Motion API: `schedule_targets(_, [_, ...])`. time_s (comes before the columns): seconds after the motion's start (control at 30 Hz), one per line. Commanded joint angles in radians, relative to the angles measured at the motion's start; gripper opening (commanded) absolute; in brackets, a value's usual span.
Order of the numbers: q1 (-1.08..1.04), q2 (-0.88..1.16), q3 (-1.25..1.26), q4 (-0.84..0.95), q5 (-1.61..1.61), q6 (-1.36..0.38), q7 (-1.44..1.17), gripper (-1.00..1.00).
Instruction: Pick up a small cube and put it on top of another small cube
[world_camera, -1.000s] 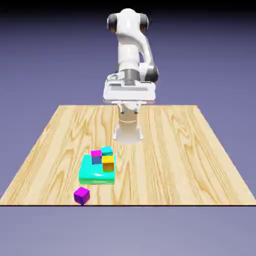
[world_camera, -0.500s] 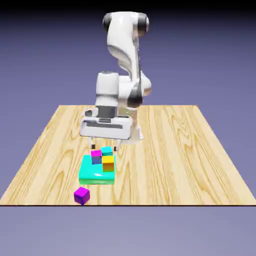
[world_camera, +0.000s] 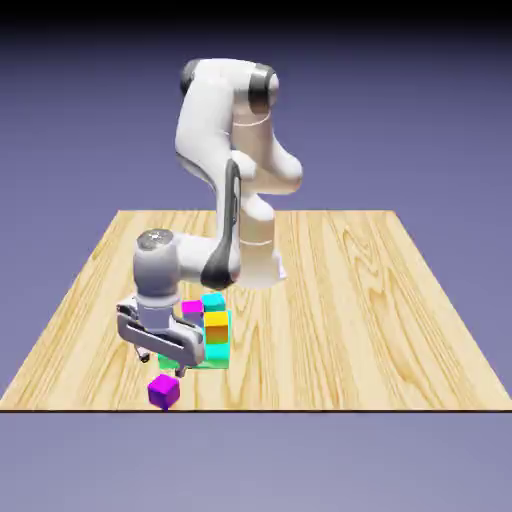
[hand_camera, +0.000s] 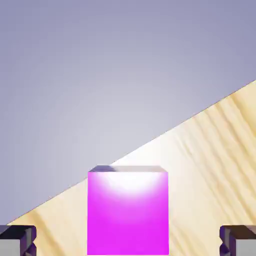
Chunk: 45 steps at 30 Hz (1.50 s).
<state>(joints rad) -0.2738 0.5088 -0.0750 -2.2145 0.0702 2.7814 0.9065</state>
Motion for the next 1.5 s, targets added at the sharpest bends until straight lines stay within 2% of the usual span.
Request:
schedule_targets(0.0, [-0.005,0.036,0.005,0.011,0.004,0.026,-0.003,0.00])
schedule_targets(0.03, [-0.009,0.071,0.011,0.021,0.008,0.050,-0.006,0.00])
schedule_targets(0.07, [-0.009,0.071,0.011,0.021,0.008,0.050,-0.006,-1.00])
schedule_targets(0.27, [0.014,-0.110,-0.016,-0.033,-0.013,-0.078,0.010,-1.00])
schedule_targets(1.17, [-0.094,-1.089,0.121,-0.781,-0.075,-0.312,0.391,-1.00])
schedule_targets(1.23, [-0.096,-1.102,0.123,-0.791,-0.075,-0.315,0.396,-1.00])
schedule_targets(1.47, [-0.118,-0.848,0.134,-0.820,-0.100,-0.032,0.414,-1.00])
